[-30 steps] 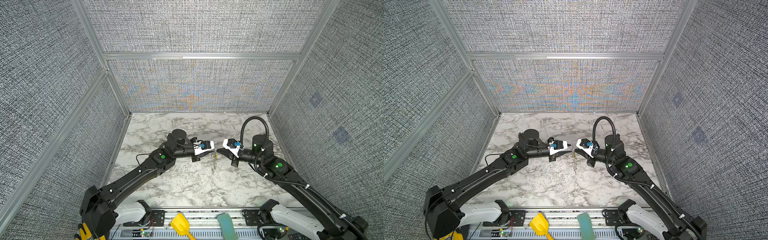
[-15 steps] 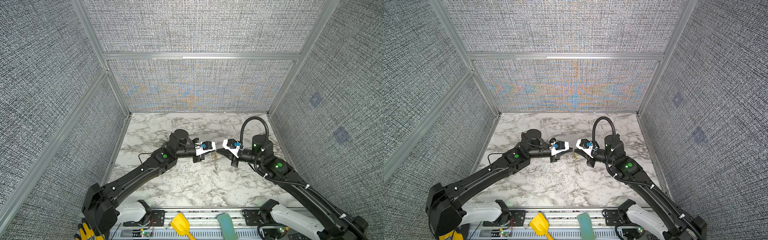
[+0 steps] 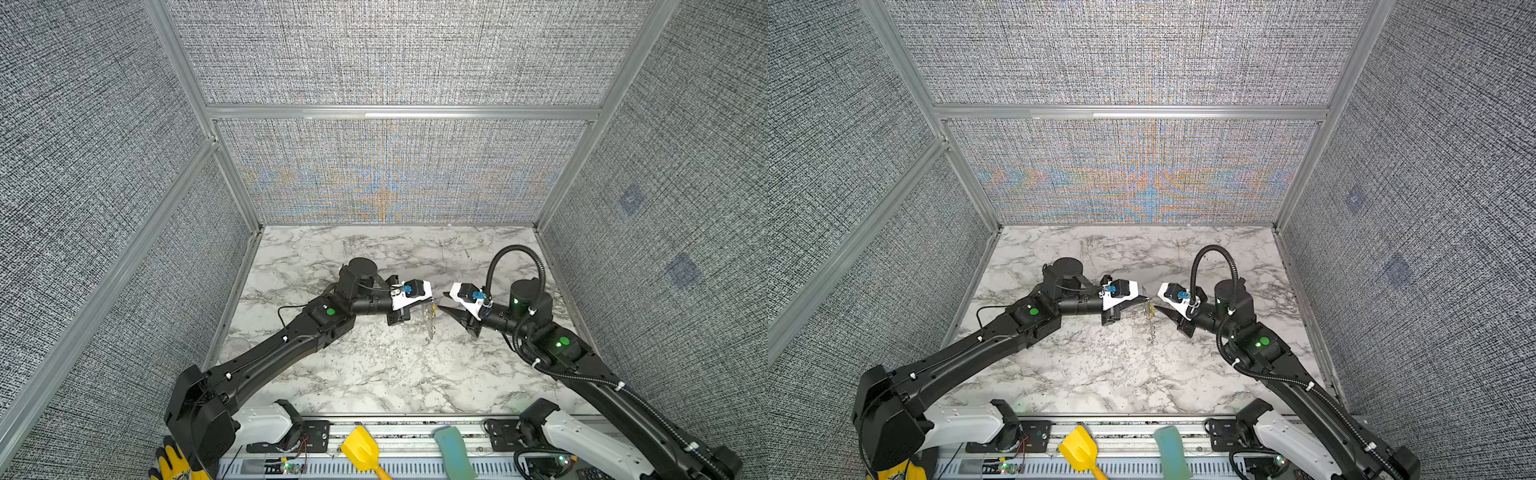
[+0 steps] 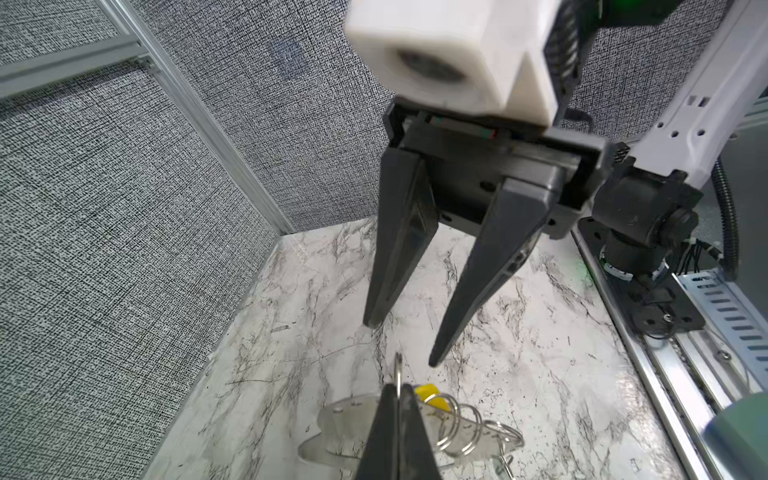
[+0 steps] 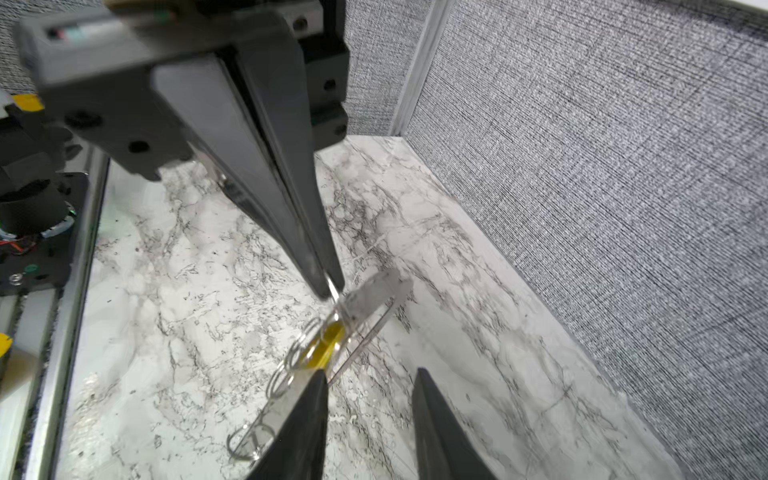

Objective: Remove the keys from the keyring

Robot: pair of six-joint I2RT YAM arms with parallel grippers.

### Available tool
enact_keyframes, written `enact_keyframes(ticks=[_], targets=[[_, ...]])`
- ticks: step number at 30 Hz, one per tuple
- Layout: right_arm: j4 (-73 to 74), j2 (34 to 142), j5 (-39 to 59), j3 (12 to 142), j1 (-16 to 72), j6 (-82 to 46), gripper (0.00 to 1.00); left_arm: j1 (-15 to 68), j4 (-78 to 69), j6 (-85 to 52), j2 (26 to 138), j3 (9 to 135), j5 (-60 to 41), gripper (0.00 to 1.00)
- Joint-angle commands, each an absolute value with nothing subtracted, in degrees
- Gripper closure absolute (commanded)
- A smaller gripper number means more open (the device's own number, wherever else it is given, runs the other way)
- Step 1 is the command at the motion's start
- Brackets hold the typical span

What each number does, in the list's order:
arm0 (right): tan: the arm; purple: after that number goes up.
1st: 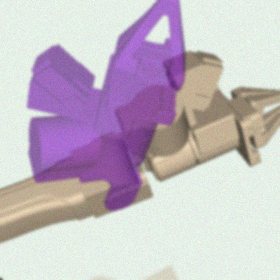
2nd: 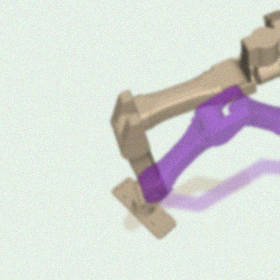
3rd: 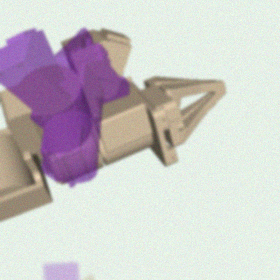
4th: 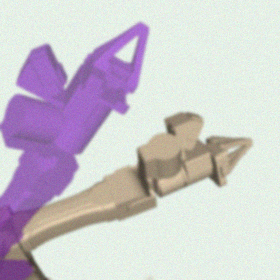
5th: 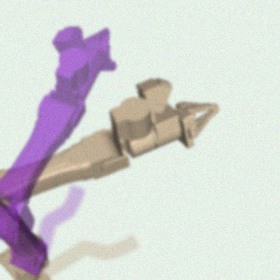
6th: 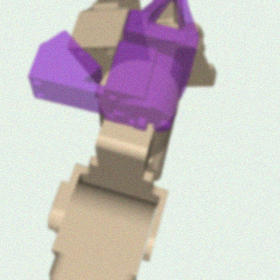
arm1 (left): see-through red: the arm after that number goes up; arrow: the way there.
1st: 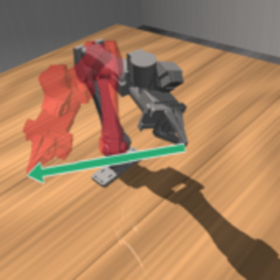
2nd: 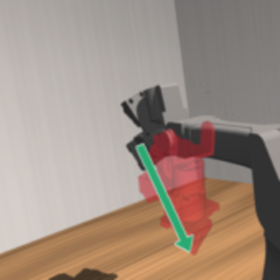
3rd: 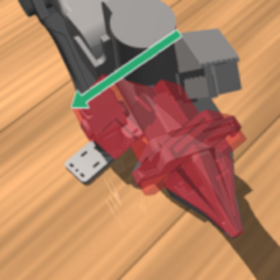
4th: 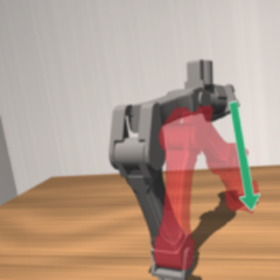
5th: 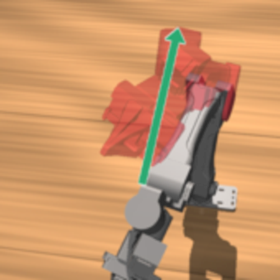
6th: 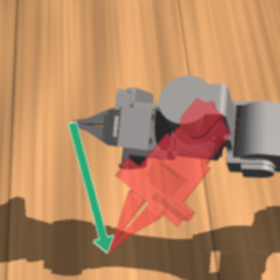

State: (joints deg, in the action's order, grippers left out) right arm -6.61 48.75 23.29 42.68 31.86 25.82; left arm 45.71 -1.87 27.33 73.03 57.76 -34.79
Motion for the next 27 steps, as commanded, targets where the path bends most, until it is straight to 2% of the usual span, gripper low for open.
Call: enact_keyframes(ticks=[1,19,27], targets=[[-4.4,47.5,20.8,40.4,32.0,24.2,0.63,45.7,-6.2,25.1,72.6,57.2,-35.9,1.0],[4.3,52.4,17.6,38.9,36.7,21.4,0.65,45.7,-12.0,20.4,72.5,54.9,-35.9,1.0],[7.3,53.2,14.2,38.8,37.5,20.1,0.69,45.7,-12.3,20.1,72.5,54.5,-35.3,1.0]])
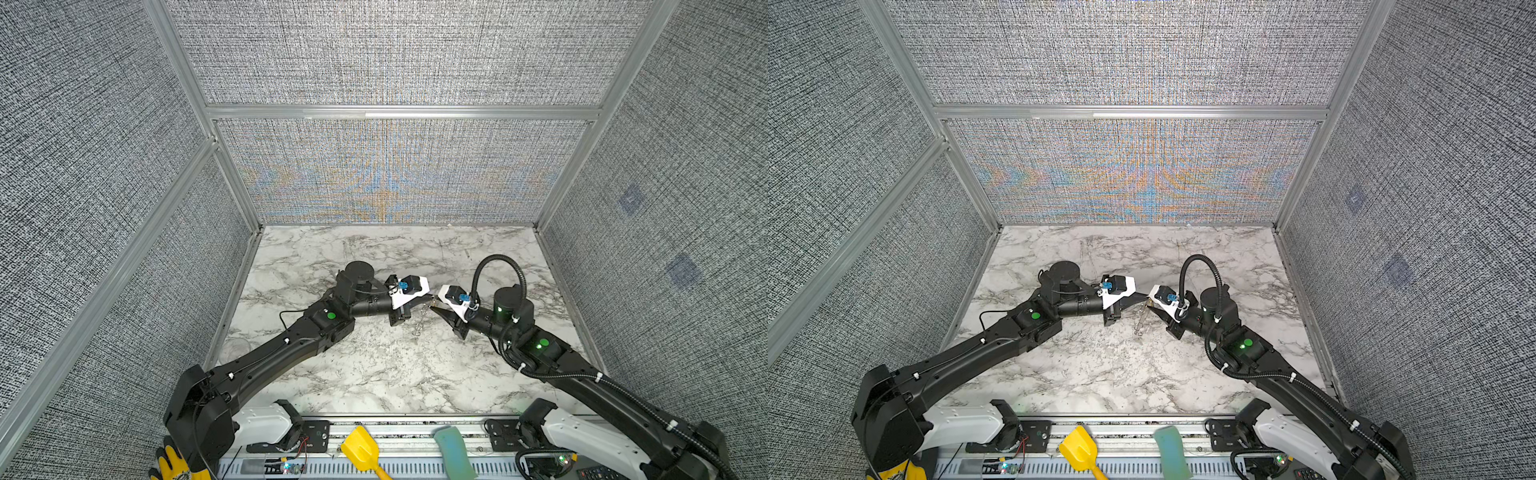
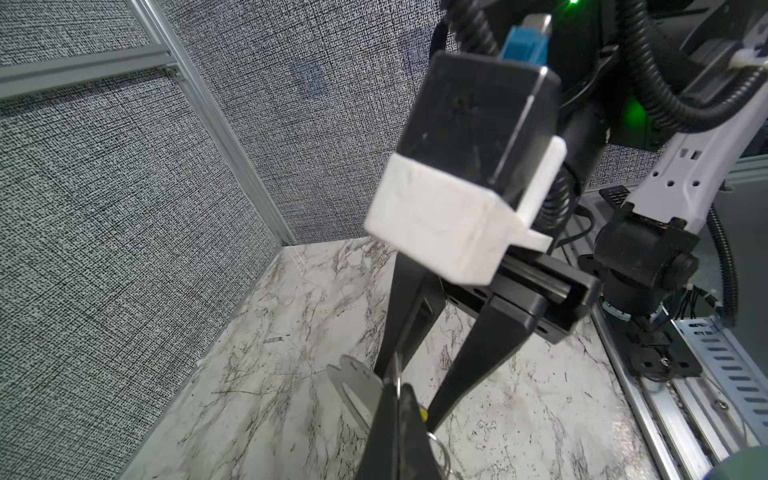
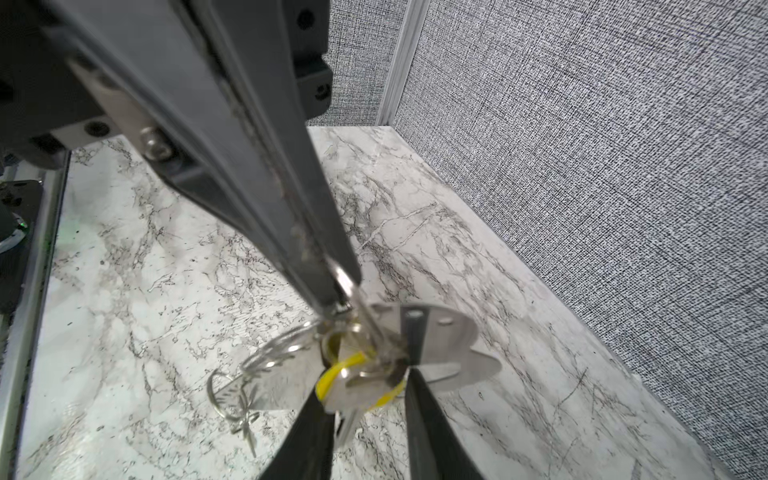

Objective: Remove the keys from the keyring

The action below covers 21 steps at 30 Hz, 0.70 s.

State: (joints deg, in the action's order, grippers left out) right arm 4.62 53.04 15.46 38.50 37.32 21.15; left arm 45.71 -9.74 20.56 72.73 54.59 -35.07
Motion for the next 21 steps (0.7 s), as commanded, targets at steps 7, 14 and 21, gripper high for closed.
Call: enact_keyframes(ticks=[7,14,21], targets=[[8.1,53.5,13.9,38.6,38.6,20.0,0.7,45.7,-12.6,19.5,73.2,54.9,-34.3,1.0],[8.6,52.9,10.2,38.2,39.9,20.3,0.68,45.7,-12.4,19.2,73.2,55.2,-32.7,1.0],[8.6,53.2,7.7,38.2,41.0,21.7,0.73,45.7,-12.5,18.9,73.2,55.1,-32.9,1.0]])
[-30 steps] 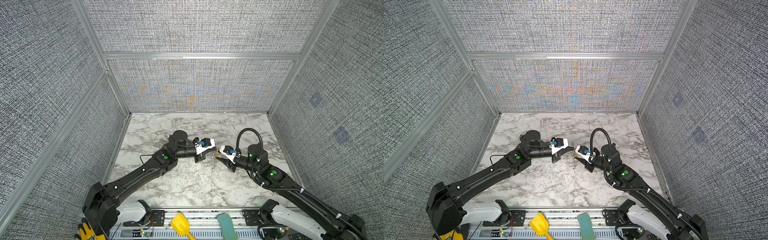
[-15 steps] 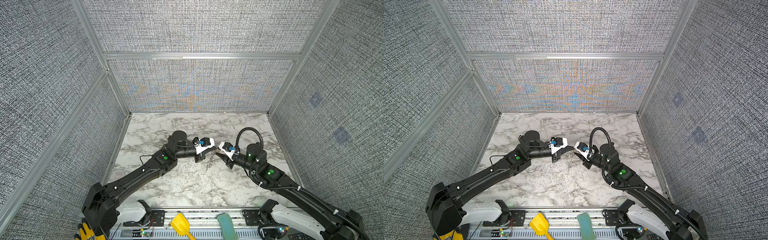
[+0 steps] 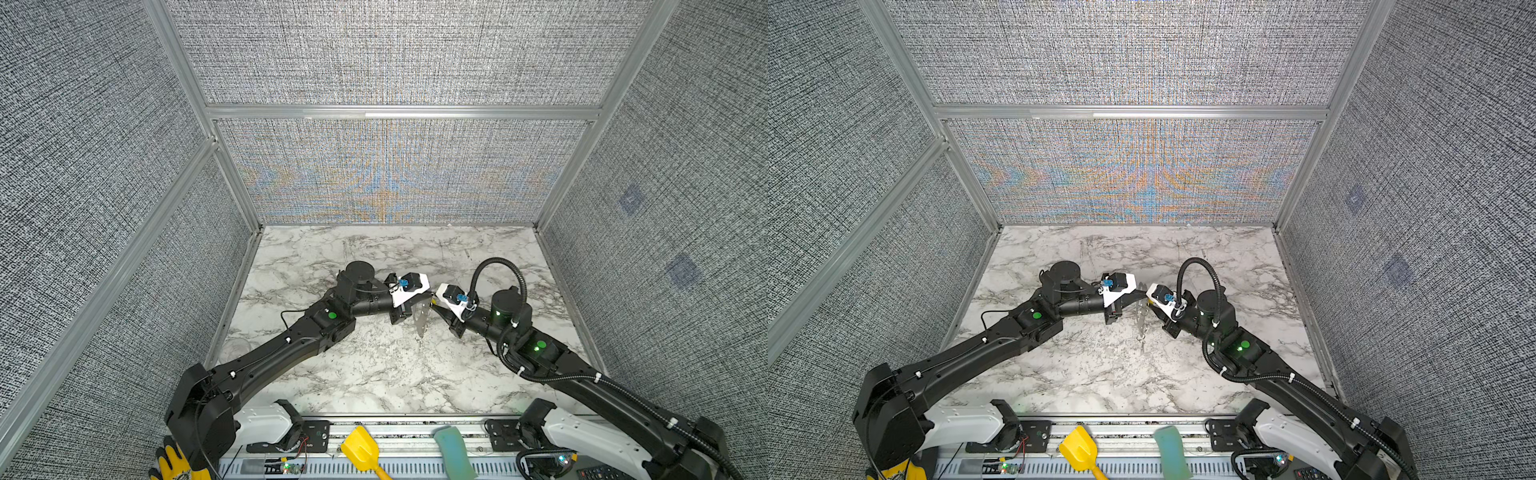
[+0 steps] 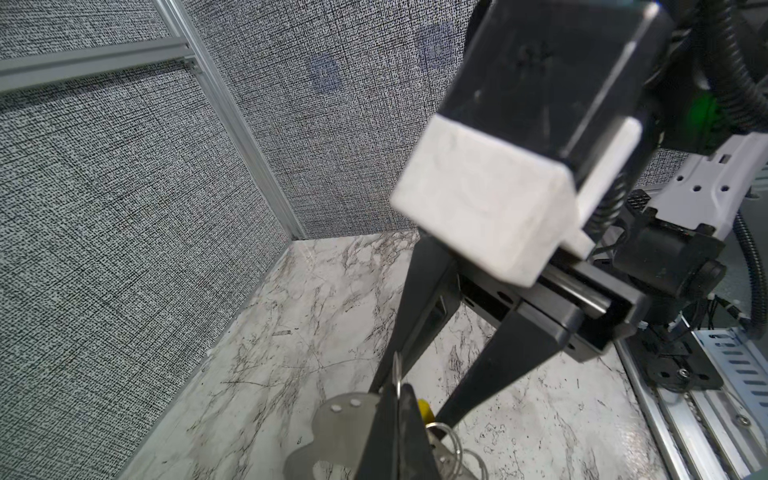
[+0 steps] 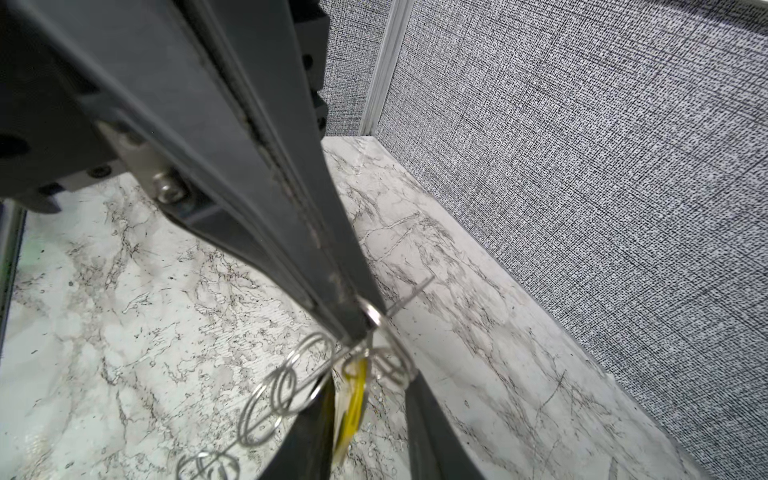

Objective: Remove the keys from the keyring

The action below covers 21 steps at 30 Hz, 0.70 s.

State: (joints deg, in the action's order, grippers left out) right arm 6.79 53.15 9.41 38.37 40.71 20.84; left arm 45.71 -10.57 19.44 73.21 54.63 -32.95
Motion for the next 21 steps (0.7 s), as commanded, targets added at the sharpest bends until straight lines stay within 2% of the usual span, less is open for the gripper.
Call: enact_keyframes(ticks=[1,4,9,14,21], targets=[[8.6,53.1,7.4,38.1,41.0,21.9,0.75,45.7,-12.5,18.9,73.1,55.0,-32.8,1.0],[7.9,53.2,7.8,38.3,41.2,22.3,0.82,45.7,-12.7,19.0,72.9,55.0,-32.5,1.0],[7.2,52.9,9.6,37.9,41.3,23.3,0.99,45.7,-13.2,18.8,72.8,55.0,-32.7,1.0],[3.2,52.4,12.4,39.1,41.4,27.3,1.0,45.7,-13.5,18.9,72.6,54.6,-33.6,1.0],[-1.4,52.5,11.3,41.4,41.4,30.6,1.0,45.7,-13.5,19.2,71.8,53.7,-33.6,1.0]])
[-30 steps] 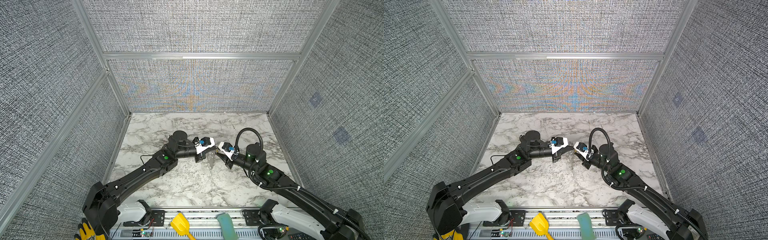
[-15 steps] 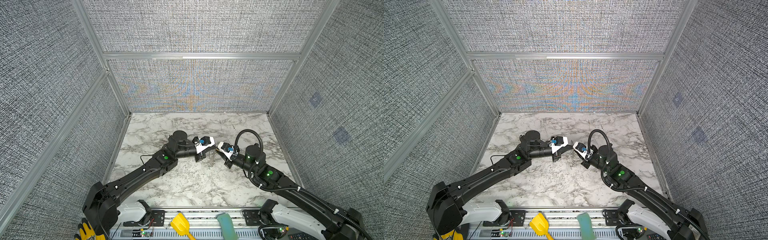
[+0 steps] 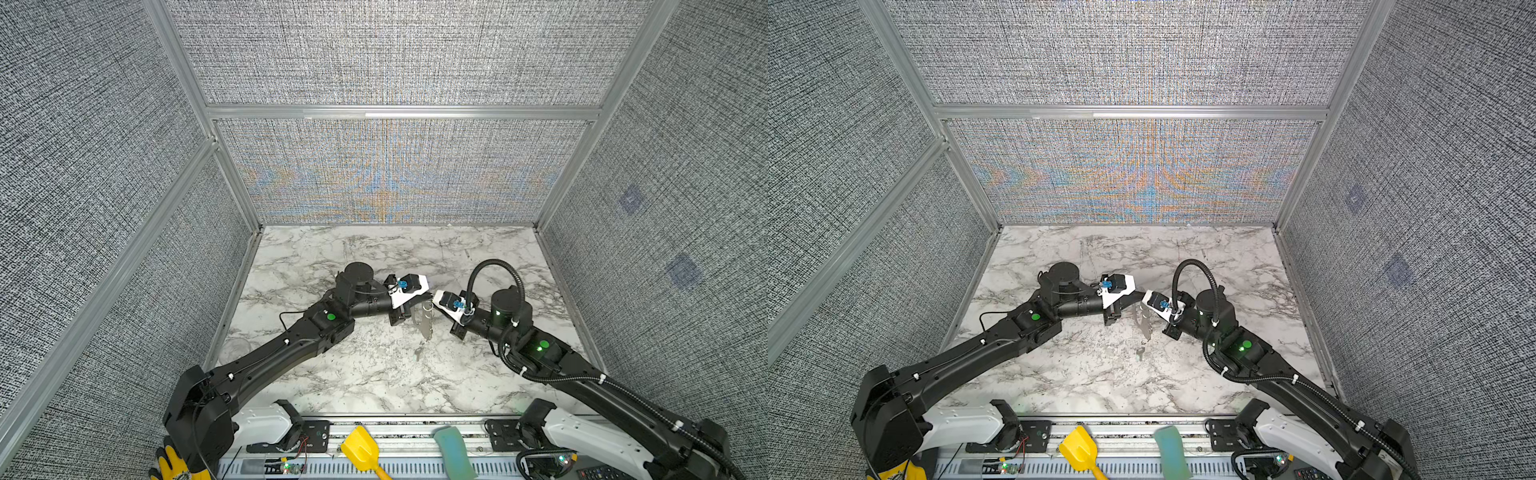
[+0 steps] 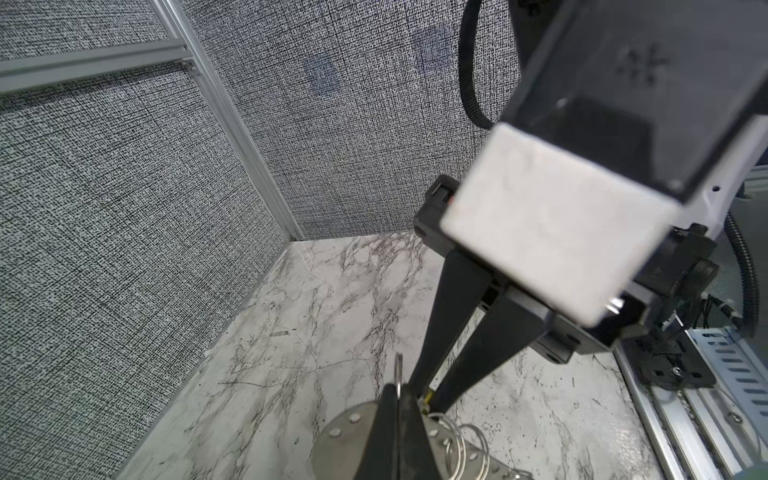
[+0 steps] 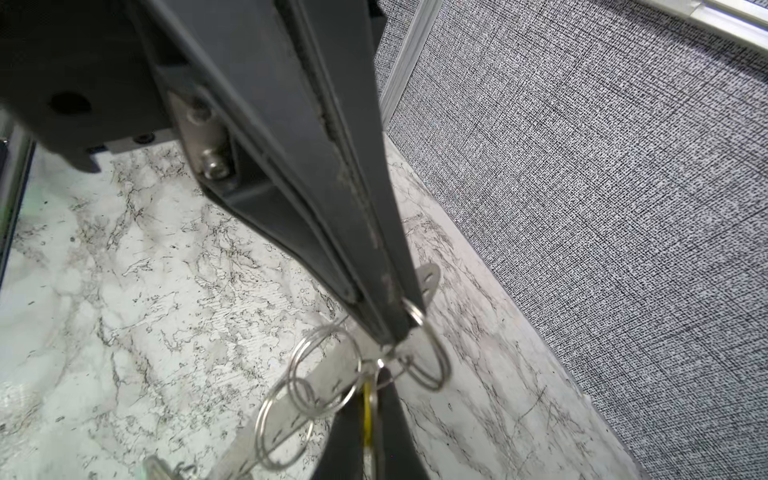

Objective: Remove the keys from the keyring

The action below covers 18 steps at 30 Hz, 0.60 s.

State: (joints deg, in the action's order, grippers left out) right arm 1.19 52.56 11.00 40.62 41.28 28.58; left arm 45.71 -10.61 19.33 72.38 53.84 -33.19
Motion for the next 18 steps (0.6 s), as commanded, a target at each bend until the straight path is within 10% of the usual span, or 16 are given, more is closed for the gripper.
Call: enact_keyframes(ticks=[1,18], targets=[[-1.6,52.5,11.1,41.6,41.3,30.6,1.0,45.6,-13.6,19.3,71.8,53.7,-33.4,1.0],[-6.6,49.0,3.2,42.3,41.1,32.4,1.0,45.7,-10.9,22.9,69.9,53.7,-29.6,1.0]])
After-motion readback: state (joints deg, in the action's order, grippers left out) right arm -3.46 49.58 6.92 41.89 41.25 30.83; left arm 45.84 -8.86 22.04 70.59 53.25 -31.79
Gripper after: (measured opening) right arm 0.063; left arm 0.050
